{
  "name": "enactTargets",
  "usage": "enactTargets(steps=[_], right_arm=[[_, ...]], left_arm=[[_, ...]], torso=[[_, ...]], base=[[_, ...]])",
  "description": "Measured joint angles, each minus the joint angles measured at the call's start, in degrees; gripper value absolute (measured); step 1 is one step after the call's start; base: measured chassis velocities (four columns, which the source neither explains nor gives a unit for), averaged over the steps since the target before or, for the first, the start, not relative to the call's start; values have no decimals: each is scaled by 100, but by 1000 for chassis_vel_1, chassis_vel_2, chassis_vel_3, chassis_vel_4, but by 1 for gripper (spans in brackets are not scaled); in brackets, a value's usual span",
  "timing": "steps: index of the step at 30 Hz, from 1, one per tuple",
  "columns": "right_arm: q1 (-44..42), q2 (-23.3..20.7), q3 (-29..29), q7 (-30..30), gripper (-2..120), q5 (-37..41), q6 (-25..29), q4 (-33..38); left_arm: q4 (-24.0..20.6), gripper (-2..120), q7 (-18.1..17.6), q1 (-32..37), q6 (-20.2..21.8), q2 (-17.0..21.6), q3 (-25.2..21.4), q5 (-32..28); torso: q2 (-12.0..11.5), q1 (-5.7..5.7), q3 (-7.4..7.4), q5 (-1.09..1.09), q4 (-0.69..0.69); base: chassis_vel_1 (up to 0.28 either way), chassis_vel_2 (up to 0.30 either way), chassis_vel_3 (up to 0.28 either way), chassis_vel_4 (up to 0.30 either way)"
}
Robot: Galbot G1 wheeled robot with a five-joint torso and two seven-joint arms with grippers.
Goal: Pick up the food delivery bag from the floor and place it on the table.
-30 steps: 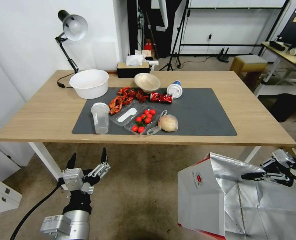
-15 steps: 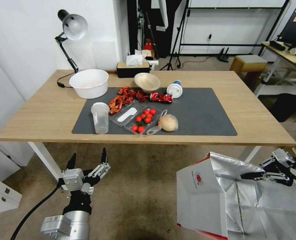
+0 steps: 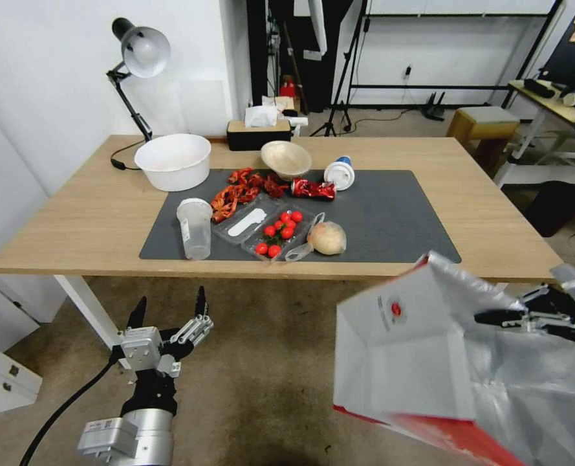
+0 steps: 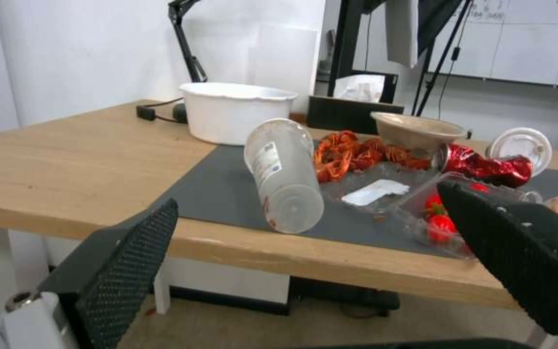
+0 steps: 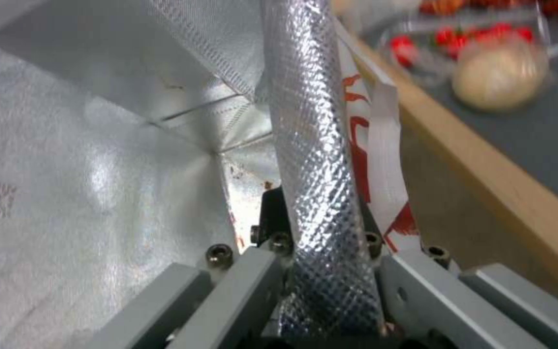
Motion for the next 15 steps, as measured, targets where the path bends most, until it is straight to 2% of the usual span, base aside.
enactTargets(steps=[8, 11, 12, 15], right_arm=[[-26, 188, 118, 46, 0, 895, -290, 166], [-5, 275, 213, 523, 0, 1796, -344, 306], [-5, 275, 213, 523, 0, 1796, -344, 306], [20, 377, 296, 984, 0, 2557, -360, 384]], left_arm=[[-51, 100, -5, 84, -9, -63, 5, 90], [-80, 100, -8, 144, -26, -95, 1, 133], [-80, 100, -8, 144, -26, -95, 1, 133], [-85, 100, -13, 174, -45, -128, 1, 166]], torso=[[-5, -2, -3, 1, 0], [-7, -4, -4, 1, 1], [-7, -4, -4, 1, 1], [-10, -4, -5, 0, 0]], base=[[0, 0, 0, 0], [0, 0, 0, 0], [0, 0, 0, 0], [0, 0, 0, 0]])
